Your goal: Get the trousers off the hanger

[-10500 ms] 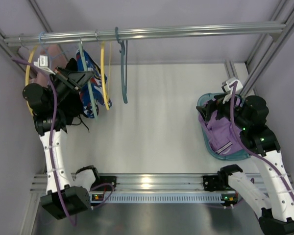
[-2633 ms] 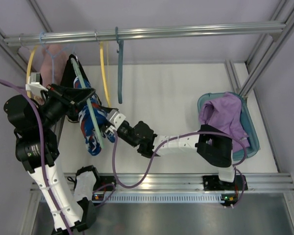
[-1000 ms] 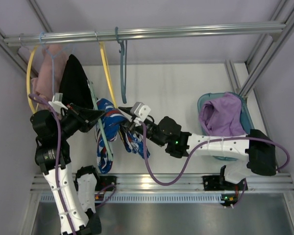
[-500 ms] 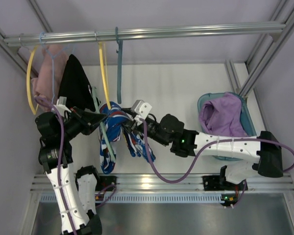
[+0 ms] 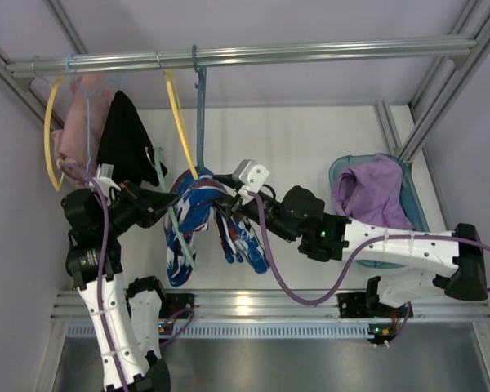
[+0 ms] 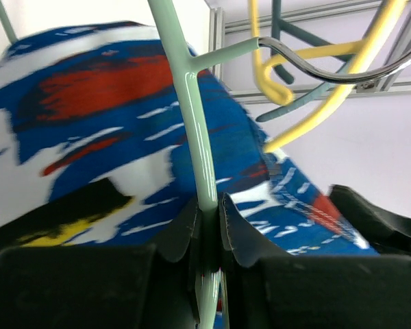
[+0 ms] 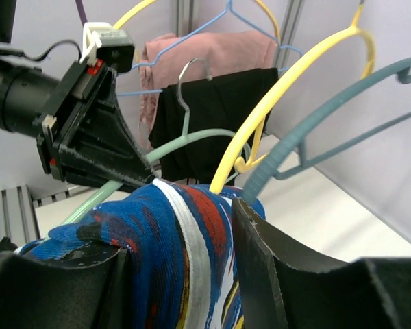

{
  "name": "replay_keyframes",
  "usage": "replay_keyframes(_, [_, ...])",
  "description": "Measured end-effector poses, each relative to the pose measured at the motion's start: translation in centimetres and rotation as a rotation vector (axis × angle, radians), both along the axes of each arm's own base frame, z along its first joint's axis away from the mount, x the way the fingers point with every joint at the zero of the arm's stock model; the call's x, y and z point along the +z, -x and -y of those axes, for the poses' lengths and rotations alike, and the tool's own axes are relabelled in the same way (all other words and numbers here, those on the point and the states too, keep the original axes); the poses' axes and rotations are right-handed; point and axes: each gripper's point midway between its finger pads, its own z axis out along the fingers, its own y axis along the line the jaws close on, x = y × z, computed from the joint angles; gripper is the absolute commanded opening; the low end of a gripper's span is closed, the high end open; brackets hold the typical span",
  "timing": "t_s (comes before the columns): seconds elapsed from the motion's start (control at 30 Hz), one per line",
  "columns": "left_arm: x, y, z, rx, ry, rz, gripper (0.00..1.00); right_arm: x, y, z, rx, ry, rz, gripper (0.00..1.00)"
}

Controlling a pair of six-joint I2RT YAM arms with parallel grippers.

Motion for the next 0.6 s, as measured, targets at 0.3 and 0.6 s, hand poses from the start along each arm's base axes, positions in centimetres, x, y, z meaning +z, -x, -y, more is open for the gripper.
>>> replay_keyframes(0.3, [-2.3,-0.1,-0.3,0.012,-0.015,-0.057,0.0,3.8,0.2,3.3,-0.025,-0.076,0.001,0.0])
replay_keyframes(0.6, [-4.1,-0.3,-1.1,0.036,-0.079,-0.081,0.0,10.7,0.6,9.2,-0.062,-0.274,0.021,0.0])
